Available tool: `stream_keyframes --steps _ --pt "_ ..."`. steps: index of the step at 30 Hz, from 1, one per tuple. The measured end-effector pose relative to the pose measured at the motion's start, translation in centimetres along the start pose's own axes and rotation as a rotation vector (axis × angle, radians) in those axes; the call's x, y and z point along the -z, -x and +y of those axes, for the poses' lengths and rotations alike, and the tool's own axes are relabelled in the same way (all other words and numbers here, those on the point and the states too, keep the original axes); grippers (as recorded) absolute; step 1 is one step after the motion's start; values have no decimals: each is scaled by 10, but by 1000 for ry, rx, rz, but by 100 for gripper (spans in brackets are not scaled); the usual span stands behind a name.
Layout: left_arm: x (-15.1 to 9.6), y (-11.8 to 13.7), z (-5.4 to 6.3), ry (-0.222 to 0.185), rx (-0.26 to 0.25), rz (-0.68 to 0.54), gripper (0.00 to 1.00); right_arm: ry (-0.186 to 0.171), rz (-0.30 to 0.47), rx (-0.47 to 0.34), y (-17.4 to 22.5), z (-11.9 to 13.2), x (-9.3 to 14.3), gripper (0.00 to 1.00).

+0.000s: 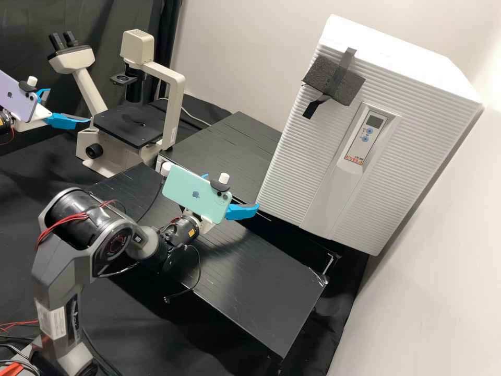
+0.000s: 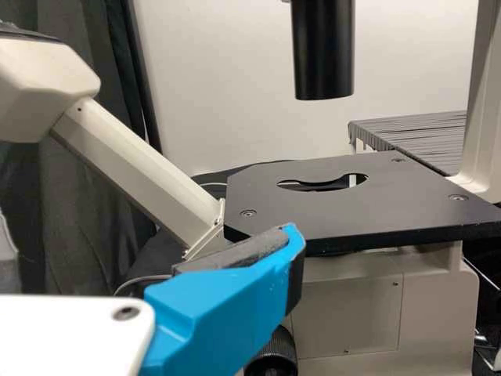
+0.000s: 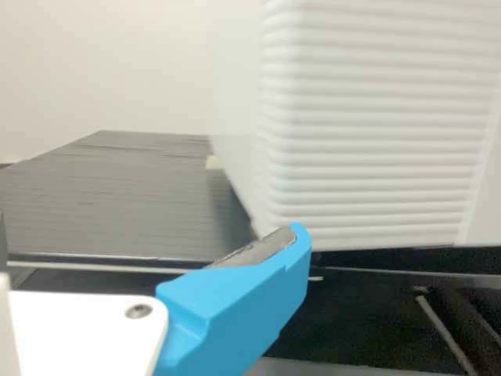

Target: Open the incubator door.

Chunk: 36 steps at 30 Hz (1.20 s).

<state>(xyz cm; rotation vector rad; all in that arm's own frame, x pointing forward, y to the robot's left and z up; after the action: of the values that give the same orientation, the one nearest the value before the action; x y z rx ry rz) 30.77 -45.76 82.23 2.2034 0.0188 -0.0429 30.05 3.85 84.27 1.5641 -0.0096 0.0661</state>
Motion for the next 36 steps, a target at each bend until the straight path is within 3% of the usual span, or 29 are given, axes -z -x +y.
stream_keyframes --steps 7,18,26,36 --pt "0 0 0 0 0 0 100 -30 29 -119 5 35 7 100" --pt "0 0 0 0 0 0 100 -15 78 -297 -18 99 30 100" --pt "0 0 0 0 0 0 100 -55 66 -350 -30 127 44 100" --pt "0 0 0 0 0 0 100 -48 85 -376 -36 144 57 100"
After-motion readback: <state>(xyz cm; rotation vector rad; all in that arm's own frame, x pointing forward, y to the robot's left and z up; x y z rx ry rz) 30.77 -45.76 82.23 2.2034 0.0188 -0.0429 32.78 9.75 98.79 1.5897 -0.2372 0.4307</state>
